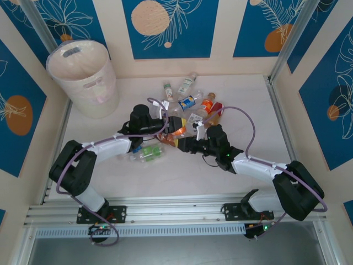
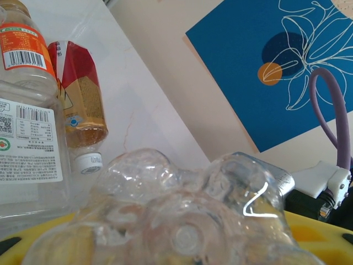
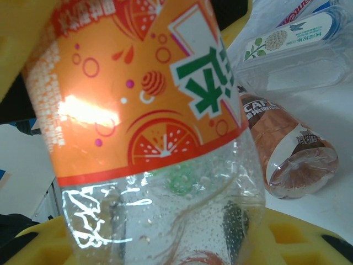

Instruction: Put the plastic bottles in the bin

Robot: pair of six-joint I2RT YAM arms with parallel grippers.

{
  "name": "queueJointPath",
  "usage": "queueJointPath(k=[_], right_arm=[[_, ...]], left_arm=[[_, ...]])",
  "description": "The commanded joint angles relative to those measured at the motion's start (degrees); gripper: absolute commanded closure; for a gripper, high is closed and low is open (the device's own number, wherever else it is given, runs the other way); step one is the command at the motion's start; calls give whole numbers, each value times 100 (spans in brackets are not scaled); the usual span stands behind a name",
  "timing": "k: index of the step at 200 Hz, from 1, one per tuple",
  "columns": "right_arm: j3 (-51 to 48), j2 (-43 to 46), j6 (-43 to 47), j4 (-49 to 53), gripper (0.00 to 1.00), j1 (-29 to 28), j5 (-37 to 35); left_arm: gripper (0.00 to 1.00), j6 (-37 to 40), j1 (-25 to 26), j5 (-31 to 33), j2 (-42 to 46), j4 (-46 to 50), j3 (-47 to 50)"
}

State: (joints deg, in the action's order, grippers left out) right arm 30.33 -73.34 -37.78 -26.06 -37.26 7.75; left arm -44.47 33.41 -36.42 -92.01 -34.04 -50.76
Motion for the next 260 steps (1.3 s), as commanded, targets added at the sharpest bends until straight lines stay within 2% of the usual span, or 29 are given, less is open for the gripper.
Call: queueJointPath(k=[1, 50, 56, 63, 65, 105, 143, 169, 205, 260], right_arm=[[210, 174, 99, -159, 52, 14, 282], [422, 293, 416, 672, 28, 93, 395], [466, 348, 482, 882, 18, 117, 394], [512, 428, 582, 1103, 2, 146, 416], [519, 455, 610, 1185, 0, 161, 415], [591, 1315, 1228, 2434, 0, 354, 86], [407, 2083, 1413, 3072, 0, 510, -1224], [111, 2226, 823, 2989, 0, 662, -2060], [-298, 2227, 115, 2560, 0, 935, -2098], [-249, 2211, 6, 2667, 0, 1115, -2013]], left_arm=[[56, 241, 49, 83, 51, 192, -127], [65, 137, 12, 129, -58, 382, -297], [66, 147, 7, 133, -80, 430, -340], [65, 185, 8, 167, -93, 505, -379], [65, 198, 8, 179, -97, 530, -385], [63, 567, -52, 746, 11, 1215, -483], [62, 1147, -76, 1425, 371, 1938, -519], [61, 1609, -98, 2488, 683, 2604, -622], [60, 2067, -258, 3261, 968, 2681, -704], [59, 2955, -400, 4401, 1341, 2752, -1447]])
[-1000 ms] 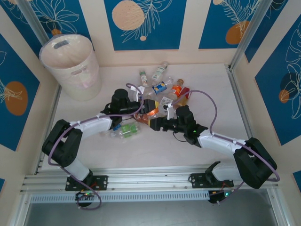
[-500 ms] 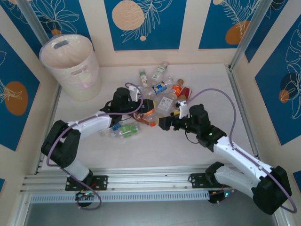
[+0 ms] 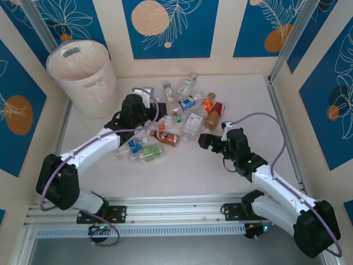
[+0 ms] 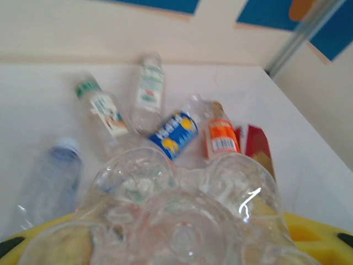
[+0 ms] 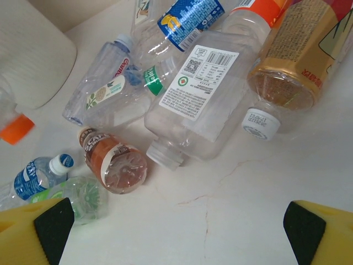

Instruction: Put the plastic bottles in the bin

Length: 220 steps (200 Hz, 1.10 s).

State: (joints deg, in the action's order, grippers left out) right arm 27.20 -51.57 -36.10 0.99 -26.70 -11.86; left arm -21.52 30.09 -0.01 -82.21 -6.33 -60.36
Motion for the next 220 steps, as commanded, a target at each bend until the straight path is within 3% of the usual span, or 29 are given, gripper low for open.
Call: queueJointPath(k=[1, 84, 122, 169, 220], right_arm=[[65, 38, -157, -38, 0, 59, -48], [179, -70, -100, -135, 0, 105, 83], [212, -78, -64, -155, 0, 109, 132], [163, -77, -176, -229, 0, 117, 114], [170, -140, -323, -305, 1, 115, 139]], left_arm=[[59, 676, -66, 772, 376, -27, -495], [58, 2684, -383, 2053, 285, -319, -2235], [59, 3587, -903, 2243, -16, -169, -3052], [58, 4154, -1813, 2337, -471, 312, -3861], [58, 4034, -2468, 2381, -725, 560, -4062]])
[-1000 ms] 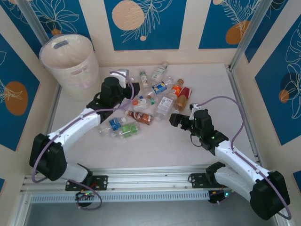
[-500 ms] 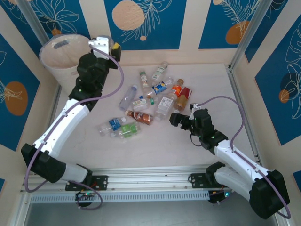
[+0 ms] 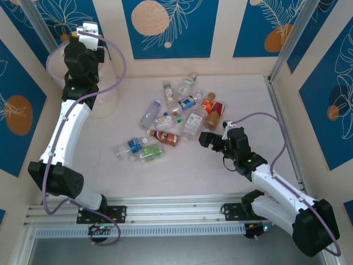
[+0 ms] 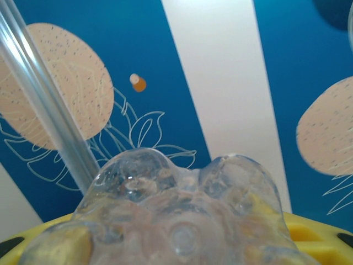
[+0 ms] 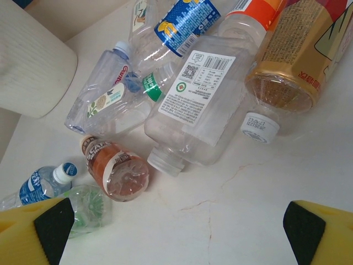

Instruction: Put the plastic bottles in the bin

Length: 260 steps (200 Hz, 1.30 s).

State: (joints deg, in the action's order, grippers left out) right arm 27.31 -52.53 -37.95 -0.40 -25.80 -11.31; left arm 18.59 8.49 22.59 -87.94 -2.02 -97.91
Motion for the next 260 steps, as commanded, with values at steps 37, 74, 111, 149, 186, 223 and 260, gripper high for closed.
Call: queueJointPath(k=[37, 74, 111, 149, 186, 223, 260], right_arm=[[239, -53, -175, -63, 1, 26, 137], [212, 33, -263, 40, 1, -3, 107], [104, 185, -498, 169, 2, -56, 12], [29, 261, -627, 258, 2, -117, -190], [-93, 249, -735, 230, 2, -166, -375], [-29, 200, -626, 349, 2, -153, -442], [-57, 165, -656, 392, 2, -162, -447]], left_arm=[[57, -619, -967, -275, -780, 1113, -1158], [57, -1230, -1474, -744, -1241, 1443, -1413], [57, -1819, -1831, -1282, -1961, 1745, -1911], [56, -1505, -1833, -1087, -2649, 1850, -2409], [53, -994, -1827, -766, -3033, 1686, -2378], [30, -805, -1827, -398, -3248, 1463, -2322], [5, -993, -1749, -207, -3276, 1840, -2851]])
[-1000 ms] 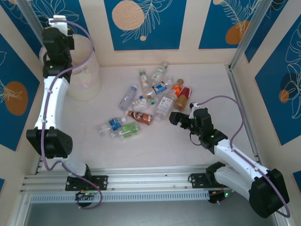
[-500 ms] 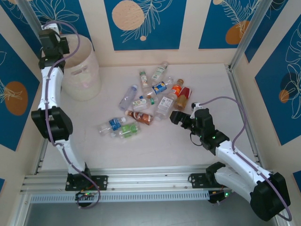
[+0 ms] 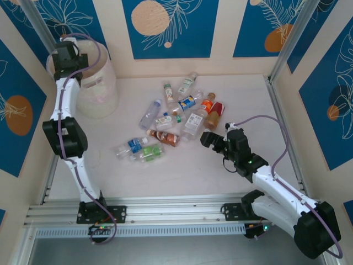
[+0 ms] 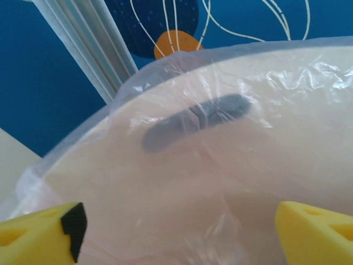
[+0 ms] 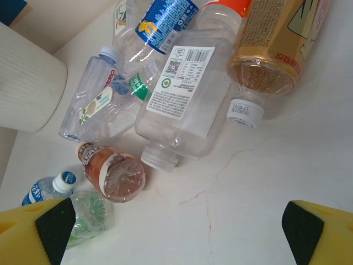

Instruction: Put the plastic bottles in the bin

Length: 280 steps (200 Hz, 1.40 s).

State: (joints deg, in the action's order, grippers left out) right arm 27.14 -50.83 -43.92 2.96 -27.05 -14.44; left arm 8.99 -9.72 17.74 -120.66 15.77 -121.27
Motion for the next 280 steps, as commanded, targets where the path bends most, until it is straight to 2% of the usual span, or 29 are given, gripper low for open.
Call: queueJointPath(k=[1, 21, 58, 93, 152, 183, 210, 229, 263, 271, 280], right_arm=[[-40, 3, -57, 55, 2, -37, -132], [-102, -5, -74, -22, 2, -38, -136], [-120, 10, -25, -35, 2, -38, -103], [-203, 38, -11, -91, 1, -43, -103], [-437, 58, -5, -566, 1, -24, -164], [-470, 156, 139, -606, 1, -12, -113], [-553, 295, 209, -615, 1, 13, -150], [-636, 371, 192, -688, 1, 56, -193], [-720, 407, 187, -797, 1, 116, -163], [-714, 399, 213, -775, 1, 127, -165], [-701, 409, 239, -749, 1, 133, -156]], left_arm=[[4, -36, 74, 280, 2, 73, -522], [0, -30, 206, 279, 100, 214, -636], [0, -42, 489, 69, 301, 441, -662], [0, -420, 804, -228, 600, 812, -687], [0, -1218, 2075, -146, 1152, 1525, -664], [0, -1655, 2620, -516, 1739, 1098, 426], [0, -1809, 3053, -251, 2256, 867, 1452], [0, -2196, 3254, -253, 2692, 591, 2244], [0, -3171, 3516, -186, 3426, 686, 3625], [0, -3166, 3520, -145, 3568, 862, 3879], [0, -2829, 3517, -12, 3689, 1095, 4089]])
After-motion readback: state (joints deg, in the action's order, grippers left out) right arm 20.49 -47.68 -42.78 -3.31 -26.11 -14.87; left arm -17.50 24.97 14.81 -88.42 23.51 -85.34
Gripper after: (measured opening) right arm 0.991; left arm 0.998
